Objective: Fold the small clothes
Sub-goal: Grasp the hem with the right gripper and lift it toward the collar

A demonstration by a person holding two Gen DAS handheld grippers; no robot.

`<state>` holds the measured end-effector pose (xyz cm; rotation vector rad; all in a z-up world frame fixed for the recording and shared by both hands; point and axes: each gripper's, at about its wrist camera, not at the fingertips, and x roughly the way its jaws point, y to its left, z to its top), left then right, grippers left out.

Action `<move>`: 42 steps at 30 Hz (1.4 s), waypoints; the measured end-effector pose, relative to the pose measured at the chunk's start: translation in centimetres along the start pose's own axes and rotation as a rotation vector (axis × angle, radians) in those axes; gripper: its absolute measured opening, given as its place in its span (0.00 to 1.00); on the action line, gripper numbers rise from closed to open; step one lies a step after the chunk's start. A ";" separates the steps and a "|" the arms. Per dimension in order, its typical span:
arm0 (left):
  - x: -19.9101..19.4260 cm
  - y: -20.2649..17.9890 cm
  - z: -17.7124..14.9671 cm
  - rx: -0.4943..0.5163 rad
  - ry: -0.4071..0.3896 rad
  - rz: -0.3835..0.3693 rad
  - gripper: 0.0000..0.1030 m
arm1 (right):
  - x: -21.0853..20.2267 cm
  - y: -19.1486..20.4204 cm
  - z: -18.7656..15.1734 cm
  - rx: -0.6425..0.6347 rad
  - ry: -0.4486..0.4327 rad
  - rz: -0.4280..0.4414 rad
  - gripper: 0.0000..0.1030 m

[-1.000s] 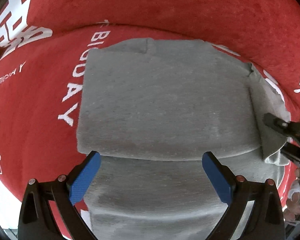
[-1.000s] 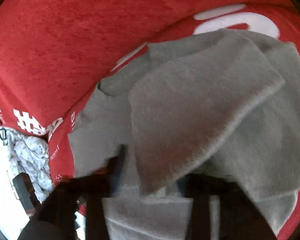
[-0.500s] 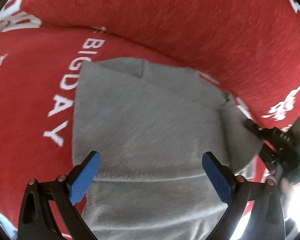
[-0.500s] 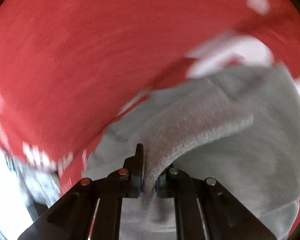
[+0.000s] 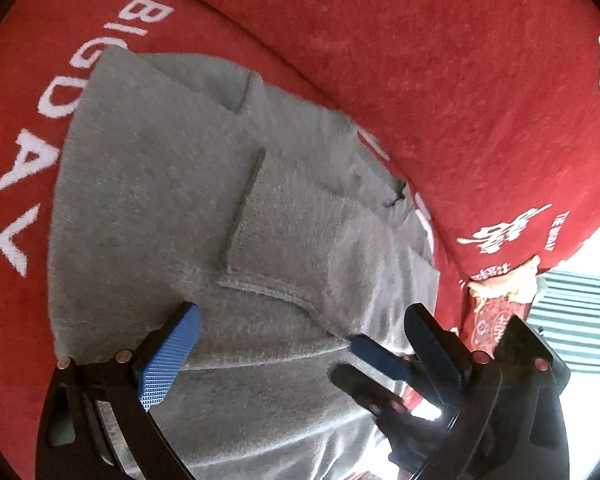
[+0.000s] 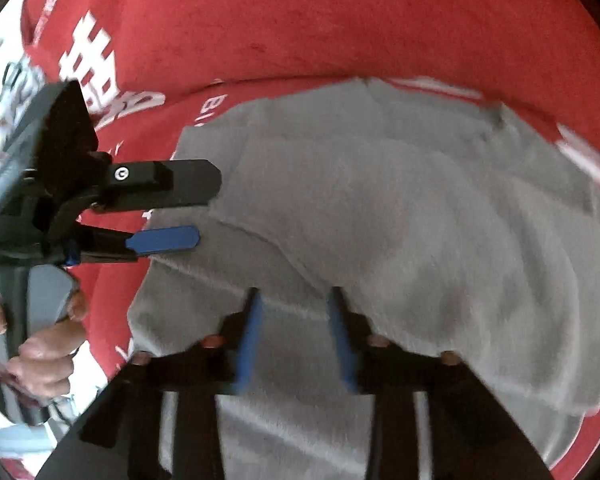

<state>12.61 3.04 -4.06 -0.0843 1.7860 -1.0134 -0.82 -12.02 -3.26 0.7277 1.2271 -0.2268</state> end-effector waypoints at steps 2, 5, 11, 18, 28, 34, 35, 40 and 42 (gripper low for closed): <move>0.4 -0.5 -0.1 0.012 0.005 0.025 0.99 | -1.2 -2.0 -1.2 0.094 -0.011 0.018 0.50; 1.4 -1.6 0.2 0.032 0.012 0.057 0.99 | -3.2 -6.3 -3.2 0.289 -0.028 0.056 0.52; 2.6 -3.0 1.0 0.053 0.021 0.093 0.99 | -7.1 -15.5 -8.8 0.661 -0.117 0.148 0.54; 3.2 -3.6 2.0 0.039 0.010 0.195 0.24 | -7.9 -21.3 -13.3 0.970 -0.241 0.246 0.54; -0.2 -3.7 -0.7 0.099 -0.057 0.190 0.12 | -11.4 -25.1 -12.6 0.920 -0.321 0.158 0.07; 0.8 -1.9 -3.2 0.086 -0.019 0.251 0.12 | -12.1 -26.8 -11.9 0.819 -0.255 0.098 0.07; 0.8 -1.6 -3.5 0.085 -0.020 0.249 0.12 | -11.9 -27.0 -12.2 0.817 -0.241 0.091 0.07; 0.1 -1.6 -4.2 0.100 -0.033 0.252 0.12 | -11.2 -27.8 -14.0 0.857 -0.233 0.118 0.06; -0.3 -1.8 -4.0 0.104 -0.052 0.279 0.12 | -10.7 -27.6 -13.8 0.899 -0.233 0.183 0.13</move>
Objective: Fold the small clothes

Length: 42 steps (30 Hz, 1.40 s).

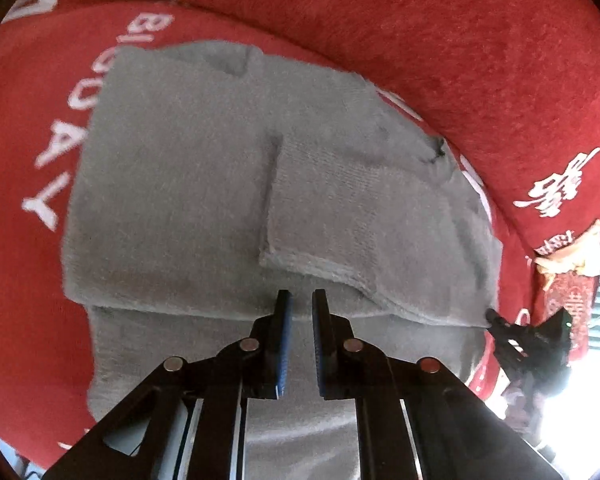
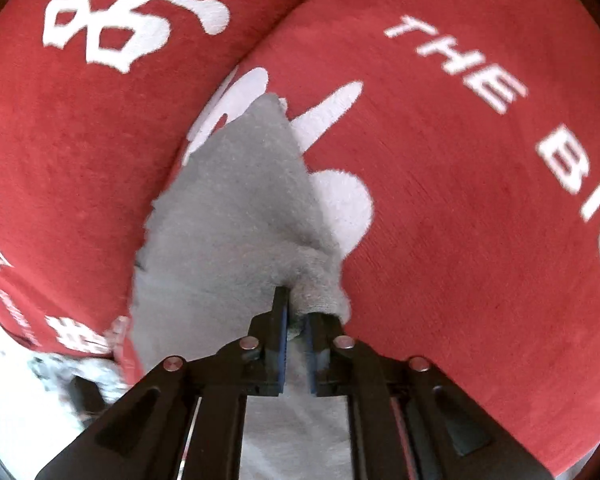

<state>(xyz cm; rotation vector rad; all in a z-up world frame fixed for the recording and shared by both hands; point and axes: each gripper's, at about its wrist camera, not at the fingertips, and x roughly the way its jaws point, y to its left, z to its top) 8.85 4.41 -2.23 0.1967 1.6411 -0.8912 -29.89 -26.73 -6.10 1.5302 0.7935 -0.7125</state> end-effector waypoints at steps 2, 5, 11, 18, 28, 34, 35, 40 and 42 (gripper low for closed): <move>-0.7 0.3 0.5 -0.023 -0.005 0.026 0.12 | -0.3 0.2 -0.5 0.024 0.034 0.065 0.22; -1.3 0.7 0.9 -0.033 0.002 0.067 0.12 | -0.3 2.4 -2.7 0.001 0.086 0.188 0.50; -1.7 1.1 1.0 0.014 -0.003 0.150 0.12 | 8.5 10.3 -9.0 -0.003 0.280 0.377 0.50; -2.3 1.8 0.9 0.054 0.003 0.221 0.12 | 16.8 14.6 -11.5 0.045 0.334 0.328 0.50; -4.6 3.1 1.0 0.043 -0.088 0.268 0.99 | 17.5 15.7 -11.6 0.086 0.242 0.224 0.09; -5.8 5.0 2.1 -0.002 -0.099 0.241 0.99 | 16.2 16.9 -12.9 -0.037 0.277 0.230 0.08; -5.7 5.3 2.3 -0.007 -0.096 0.236 0.99 | 16.5 16.8 -13.4 -0.043 0.290 0.217 0.08; -4.1 3.7 2.4 0.052 -0.086 0.302 0.99 | 18.2 15.0 -14.7 -0.025 0.343 0.170 0.12; -3.7 2.4 2.1 0.095 -0.100 0.327 0.99 | 17.4 15.3 -14.2 -0.045 0.367 0.175 0.16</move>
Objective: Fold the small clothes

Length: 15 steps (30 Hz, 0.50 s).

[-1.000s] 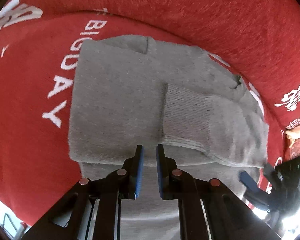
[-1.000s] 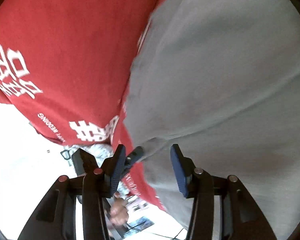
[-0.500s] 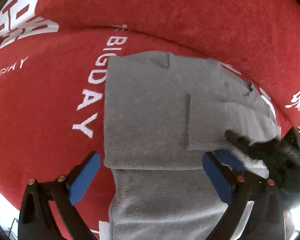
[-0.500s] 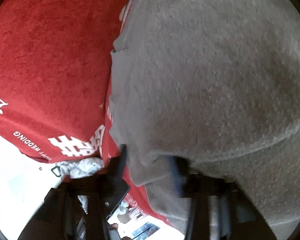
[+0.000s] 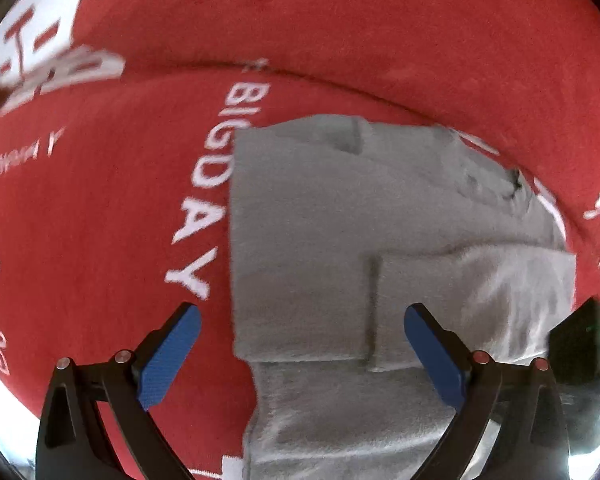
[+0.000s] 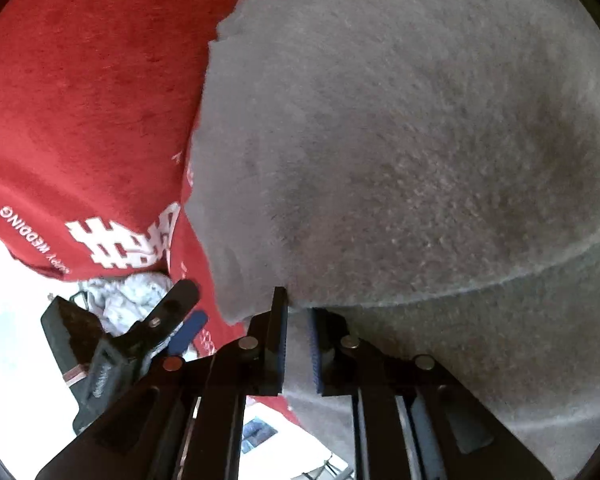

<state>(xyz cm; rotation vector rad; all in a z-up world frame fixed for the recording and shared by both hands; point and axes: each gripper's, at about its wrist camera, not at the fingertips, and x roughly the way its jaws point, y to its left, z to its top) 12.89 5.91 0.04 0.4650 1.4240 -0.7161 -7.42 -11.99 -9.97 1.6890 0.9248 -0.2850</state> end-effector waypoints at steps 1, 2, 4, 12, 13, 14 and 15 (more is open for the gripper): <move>0.0 -0.8 -0.1 0.025 -0.011 0.011 0.99 | -0.9 0.4 0.1 -0.036 0.005 -0.011 0.19; 0.1 -1.6 -0.1 0.043 -0.014 0.014 0.99 | -2.2 0.9 0.2 -0.082 -0.001 -0.029 0.21; 0.5 -2.9 -0.1 0.060 -0.011 0.019 0.99 | -5.9 1.4 0.6 -0.178 -0.047 -0.087 0.26; 2.7 -4.9 -0.1 0.077 0.014 0.073 0.99 | -22.3 -4.7 7.3 -0.135 -0.458 -0.444 0.40; 3.0 -4.9 -0.1 0.077 0.016 0.088 0.99 | -23.3 -5.7 8.5 -0.106 -0.481 -0.445 0.40; 3.2 -4.9 -0.2 0.077 0.019 0.096 0.99 | -23.7 -6.6 9.4 -0.087 -0.481 -0.433 0.40; 3.4 -4.9 -0.3 0.076 0.022 0.104 0.99 | -23.7 -7.2 10.2 -0.072 -0.475 -0.416 0.40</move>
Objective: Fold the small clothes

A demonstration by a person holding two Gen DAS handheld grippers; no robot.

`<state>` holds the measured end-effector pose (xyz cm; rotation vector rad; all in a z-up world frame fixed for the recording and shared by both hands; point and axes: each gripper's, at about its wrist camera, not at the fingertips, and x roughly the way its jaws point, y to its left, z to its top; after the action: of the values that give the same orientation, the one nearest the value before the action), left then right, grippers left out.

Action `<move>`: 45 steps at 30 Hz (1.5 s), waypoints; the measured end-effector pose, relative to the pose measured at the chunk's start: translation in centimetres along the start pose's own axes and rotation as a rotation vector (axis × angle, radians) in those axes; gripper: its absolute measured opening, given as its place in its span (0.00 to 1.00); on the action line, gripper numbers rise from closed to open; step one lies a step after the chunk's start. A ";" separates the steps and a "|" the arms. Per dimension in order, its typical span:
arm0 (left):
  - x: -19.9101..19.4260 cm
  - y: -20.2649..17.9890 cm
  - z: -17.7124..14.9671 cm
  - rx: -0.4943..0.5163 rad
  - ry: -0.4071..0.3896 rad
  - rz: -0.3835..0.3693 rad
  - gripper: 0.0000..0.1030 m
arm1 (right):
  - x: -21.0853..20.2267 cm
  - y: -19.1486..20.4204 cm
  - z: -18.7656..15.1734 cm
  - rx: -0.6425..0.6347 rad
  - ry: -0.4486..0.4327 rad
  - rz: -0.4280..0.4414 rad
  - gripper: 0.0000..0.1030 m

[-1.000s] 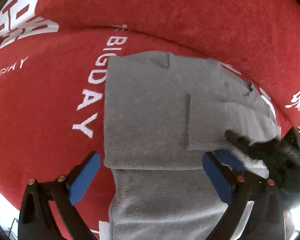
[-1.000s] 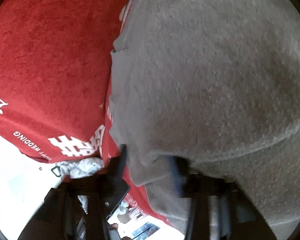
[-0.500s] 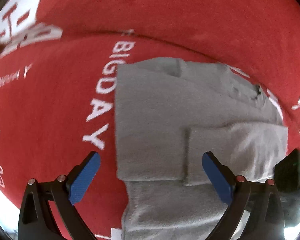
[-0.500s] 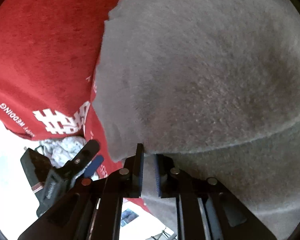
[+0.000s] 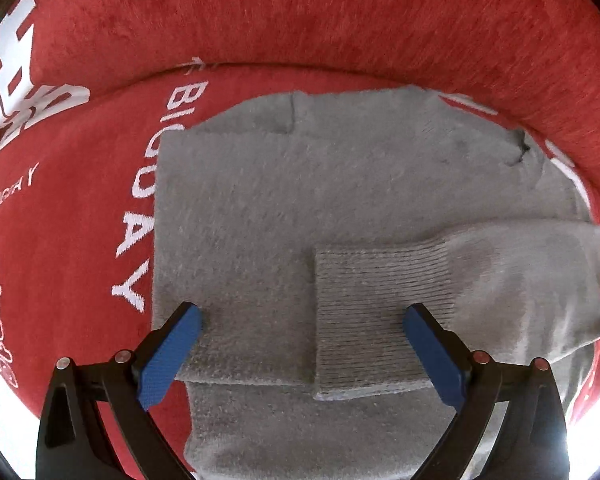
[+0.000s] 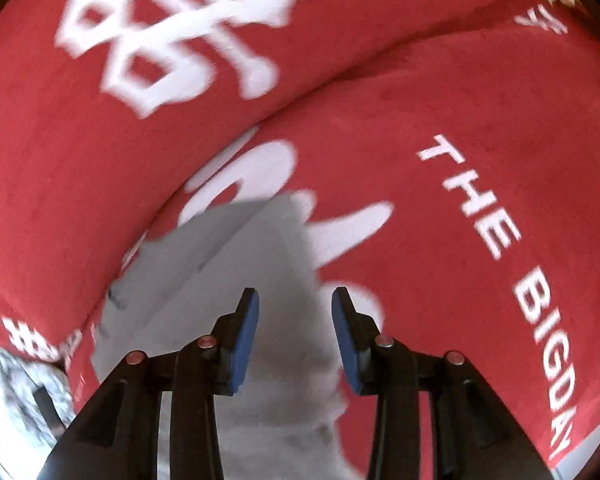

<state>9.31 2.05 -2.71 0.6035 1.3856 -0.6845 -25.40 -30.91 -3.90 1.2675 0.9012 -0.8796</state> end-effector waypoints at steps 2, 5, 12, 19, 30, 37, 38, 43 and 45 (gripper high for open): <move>0.2 -0.2 0.0 -0.001 0.001 0.013 0.99 | 1.4 -0.2 0.8 0.013 0.024 0.038 0.40; 0.3 -0.8 0.0 0.000 -0.003 0.033 0.99 | 3.6 0.5 1.4 -0.024 0.057 0.044 0.40; 0.1 -2.1 0.1 0.010 -0.020 0.044 0.99 | 1.2 5.0 2.4 -0.272 -0.023 -0.025 0.07; 0.3 -2.5 0.1 0.001 -0.019 0.048 0.99 | 3.8 1.9 2.3 -0.181 0.028 -0.093 0.17; -0.5 -1.7 -0.1 0.023 -0.014 0.085 0.99 | 0.0 3.5 -4.0 -0.269 0.135 0.040 0.18; -0.3 -0.6 -0.4 0.009 -0.008 0.076 0.99 | 2.4 2.4 -5.9 -0.281 0.160 -0.034 0.07; -0.3 -0.6 -0.5 0.013 -0.004 0.078 0.99 | 2.1 2.2 -5.8 -0.264 0.161 -0.050 0.07; -1.2 -0.7 -1.1 0.023 0.016 0.078 0.99 | 0.0 2.4 -5.7 -0.244 0.149 -0.087 0.15; -1.6 -0.9 -1.5 0.027 0.017 0.077 0.99 | -0.8 2.6 -5.6 -0.229 0.159 -0.080 0.18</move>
<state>7.53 2.66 -1.22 0.6817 1.3638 -0.6380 -23.72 -25.01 -2.62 1.1193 1.1519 -0.7217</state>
